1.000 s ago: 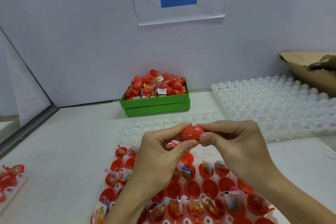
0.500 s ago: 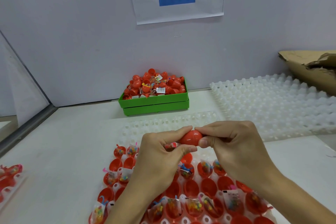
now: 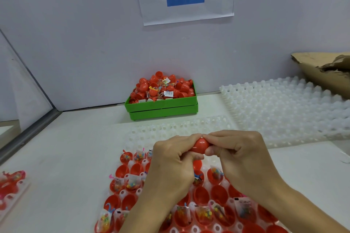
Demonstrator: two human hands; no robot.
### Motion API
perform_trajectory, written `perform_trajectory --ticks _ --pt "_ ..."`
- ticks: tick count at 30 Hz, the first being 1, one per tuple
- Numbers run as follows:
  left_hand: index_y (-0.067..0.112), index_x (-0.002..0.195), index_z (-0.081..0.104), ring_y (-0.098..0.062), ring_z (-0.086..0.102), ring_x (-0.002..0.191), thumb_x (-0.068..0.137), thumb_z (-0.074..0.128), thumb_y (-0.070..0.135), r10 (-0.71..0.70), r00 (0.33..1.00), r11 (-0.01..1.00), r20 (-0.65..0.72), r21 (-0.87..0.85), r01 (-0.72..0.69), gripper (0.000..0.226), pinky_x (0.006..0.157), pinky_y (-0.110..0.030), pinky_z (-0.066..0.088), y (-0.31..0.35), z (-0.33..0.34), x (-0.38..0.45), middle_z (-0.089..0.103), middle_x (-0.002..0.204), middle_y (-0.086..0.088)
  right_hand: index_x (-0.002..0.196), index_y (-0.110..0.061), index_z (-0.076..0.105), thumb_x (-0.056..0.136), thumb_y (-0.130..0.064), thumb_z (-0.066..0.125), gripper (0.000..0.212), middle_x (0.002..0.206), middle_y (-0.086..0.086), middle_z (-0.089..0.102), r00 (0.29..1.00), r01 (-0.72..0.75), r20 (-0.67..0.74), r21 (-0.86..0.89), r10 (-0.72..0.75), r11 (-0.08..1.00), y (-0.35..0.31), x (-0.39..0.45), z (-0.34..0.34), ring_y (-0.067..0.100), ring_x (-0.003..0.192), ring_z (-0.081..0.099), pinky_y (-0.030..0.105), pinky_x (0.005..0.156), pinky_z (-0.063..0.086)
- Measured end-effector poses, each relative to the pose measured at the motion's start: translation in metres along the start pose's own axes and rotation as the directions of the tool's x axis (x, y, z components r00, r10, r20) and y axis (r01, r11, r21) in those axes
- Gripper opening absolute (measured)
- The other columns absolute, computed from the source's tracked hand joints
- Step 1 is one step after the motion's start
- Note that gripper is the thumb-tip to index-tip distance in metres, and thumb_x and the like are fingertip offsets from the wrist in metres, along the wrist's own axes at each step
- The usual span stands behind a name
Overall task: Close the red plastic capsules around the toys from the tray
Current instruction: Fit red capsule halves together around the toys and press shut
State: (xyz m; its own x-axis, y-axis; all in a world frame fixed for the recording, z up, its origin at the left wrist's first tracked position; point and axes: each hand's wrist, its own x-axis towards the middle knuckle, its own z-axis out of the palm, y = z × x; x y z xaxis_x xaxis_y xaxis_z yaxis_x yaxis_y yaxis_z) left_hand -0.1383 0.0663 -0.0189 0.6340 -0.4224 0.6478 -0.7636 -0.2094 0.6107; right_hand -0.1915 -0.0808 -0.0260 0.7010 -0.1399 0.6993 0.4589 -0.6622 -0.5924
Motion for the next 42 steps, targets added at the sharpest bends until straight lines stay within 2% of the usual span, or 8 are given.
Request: perform_trajectory --ticks 3,7,12,17,22,26,34,42 --pt "0.019 0.099 0.077 -0.003 0.068 0.075 0.073 0.063 0.005 0.002 0.999 0.997 -0.052 0.075 0.002 0.032 0.068 -0.028 0.057 0.001 -0.003 0.001 0.074 0.084 0.009 0.097 -0.021 0.08 0.081 -0.003 0.074 0.025 0.089 -0.013 0.076 0.987 -0.16 0.064 0.201 0.15 0.966 -0.007 0.001 0.0 0.001 0.085 0.072 0.021 0.076 0.058" --pt "0.017 0.098 0.074 -0.003 0.059 0.083 0.074 0.074 0.016 0.138 0.99 0.959 -0.042 0.254 -0.123 0.024 0.072 -0.02 0.05 0.001 -0.004 0.002 0.068 0.088 0.012 0.089 -0.036 0.077 0.073 -0.026 0.078 0.02 0.084 -0.01 0.077 0.956 -0.292 0.132 0.386 0.261 0.875 -0.019 0.002 0.002 0.008 0.083 0.074 0.015 0.075 0.056" --pt "0.01 0.094 0.072 -0.01 0.055 0.082 0.079 0.064 0.028 0.211 0.977 0.913 -0.015 0.361 -0.191 0.025 0.071 -0.022 0.047 0.0 0.003 0.0 0.064 0.087 0.004 0.088 -0.029 0.078 0.077 -0.007 0.079 0.024 0.079 -0.002 0.078 0.913 -0.407 0.171 0.412 0.369 0.815 -0.017 0.004 0.002 0.017 0.08 0.075 0.028 0.074 0.06" --pt "0.027 0.101 0.076 -0.007 0.065 0.1 0.066 0.083 0.033 -0.085 0.996 0.995 0.023 -0.057 0.087 0.037 0.08 -0.019 0.053 0.004 -0.006 0.005 0.066 0.101 0.012 0.095 -0.016 0.08 0.089 -0.005 0.067 0.018 0.085 0.005 0.078 0.862 -0.503 0.242 0.519 0.446 0.691 -0.013 0.006 -0.002 0.019 0.085 0.075 0.026 0.075 0.06" --pt "0.025 0.117 0.07 -0.005 0.062 0.117 0.069 0.081 0.031 -0.278 0.922 0.801 0.27 -0.464 0.378 0.049 0.088 -0.019 0.053 0.005 -0.016 0.009 0.07 0.12 0.01 0.104 -0.007 0.075 0.08 -0.018 0.064 0.029 0.095 0.009 0.078 0.874 -0.48 0.297 0.655 0.385 0.584 -0.013 0.007 -0.004 0.022 0.092 0.075 0.023 0.076 0.058" --pt "0.016 0.107 0.074 -0.015 0.072 0.1 0.066 0.073 0.029 -0.346 0.916 0.776 0.202 -0.488 0.4 0.043 0.088 -0.033 0.058 0.008 -0.009 0.005 0.077 0.102 0.001 0.104 -0.008 0.076 0.086 -0.018 0.06 0.026 0.1 0.013 0.076 0.901 -0.433 0.321 0.695 0.291 0.574 -0.013 0.006 -0.001 0.027 0.097 0.073 0.027 0.083 0.058" --pt "0.021 0.094 0.078 -0.011 0.073 0.094 0.066 0.073 0.023 -0.317 0.943 0.831 0.099 -0.451 0.327 0.029 0.082 -0.027 0.059 0.009 -0.005 0.004 0.077 0.094 0.007 0.104 -0.004 0.075 0.083 -0.015 0.063 0.028 0.103 0.016 0.075 0.9 -0.433 0.318 0.723 0.297 0.538 -0.008 0.005 0.001 0.032 0.101 0.072 0.032 0.085 0.058" --pt "0.02 0.122 0.067 -0.022 0.071 0.103 0.071 0.075 0.015 -0.388 0.891 0.707 0.235 -0.545 0.451 0.051 0.085 -0.03 0.058 0.001 -0.009 0.006 0.075 0.107 -0.004 0.115 -0.017 0.074 0.085 -0.015 0.072 0.029 0.11 0.003 0.075 0.87 -0.492 0.382 0.616 0.314 0.615 -0.008 0.007 -0.004 0.02 0.107 0.07 0.025 0.092 0.054"
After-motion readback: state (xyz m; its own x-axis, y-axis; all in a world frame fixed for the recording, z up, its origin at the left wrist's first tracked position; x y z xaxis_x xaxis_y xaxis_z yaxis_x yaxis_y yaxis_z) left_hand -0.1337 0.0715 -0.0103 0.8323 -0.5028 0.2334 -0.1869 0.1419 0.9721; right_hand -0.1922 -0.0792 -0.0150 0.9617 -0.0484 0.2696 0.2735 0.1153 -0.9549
